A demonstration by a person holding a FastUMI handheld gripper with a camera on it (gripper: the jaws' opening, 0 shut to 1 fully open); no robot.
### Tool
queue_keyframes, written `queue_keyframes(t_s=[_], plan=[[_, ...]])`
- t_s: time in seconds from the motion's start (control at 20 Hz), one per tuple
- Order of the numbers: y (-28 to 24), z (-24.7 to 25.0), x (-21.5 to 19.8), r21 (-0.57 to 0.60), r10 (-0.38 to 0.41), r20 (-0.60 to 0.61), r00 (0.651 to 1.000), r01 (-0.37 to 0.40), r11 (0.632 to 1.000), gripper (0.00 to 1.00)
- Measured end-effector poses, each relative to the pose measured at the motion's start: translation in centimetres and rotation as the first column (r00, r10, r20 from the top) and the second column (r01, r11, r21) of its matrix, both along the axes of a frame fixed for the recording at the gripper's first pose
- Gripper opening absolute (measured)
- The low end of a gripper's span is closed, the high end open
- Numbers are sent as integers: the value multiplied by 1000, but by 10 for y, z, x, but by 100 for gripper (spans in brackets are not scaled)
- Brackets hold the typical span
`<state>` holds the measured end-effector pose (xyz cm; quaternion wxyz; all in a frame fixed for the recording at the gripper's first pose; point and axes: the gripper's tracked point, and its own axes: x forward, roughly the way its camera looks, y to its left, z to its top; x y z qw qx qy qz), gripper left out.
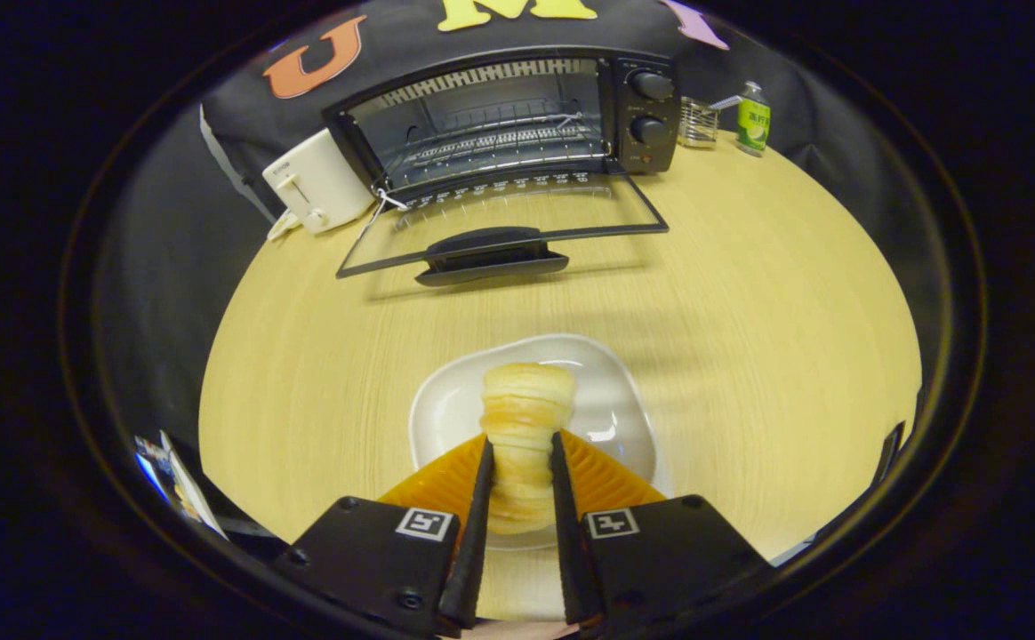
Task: Open the toaster oven, put the food inside, and close the toaster oven door.
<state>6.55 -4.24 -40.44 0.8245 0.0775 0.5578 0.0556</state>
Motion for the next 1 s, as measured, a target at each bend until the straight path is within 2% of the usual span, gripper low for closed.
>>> queue_keyframes(t_s=[0.15, 0.25, 0.55, 0.7, 0.9, 1.0], plan=[[2, 16, 1, 16, 5, 12, 1000, -5, 1000, 41], [10, 38, 10, 74, -14, 21, 1000, 12, 997, 40], [10, 110, 97, 157, -126, 199, 972, 95, 983, 40], [10, 110, 146, 210, -188, 264, 946, 134, 968, 40], [11, 80, 208, 285, -288, 258, 922, 212, 935, 40], [9, 71, 241, 329, -362, 260, 895, 270, 905, 40]])
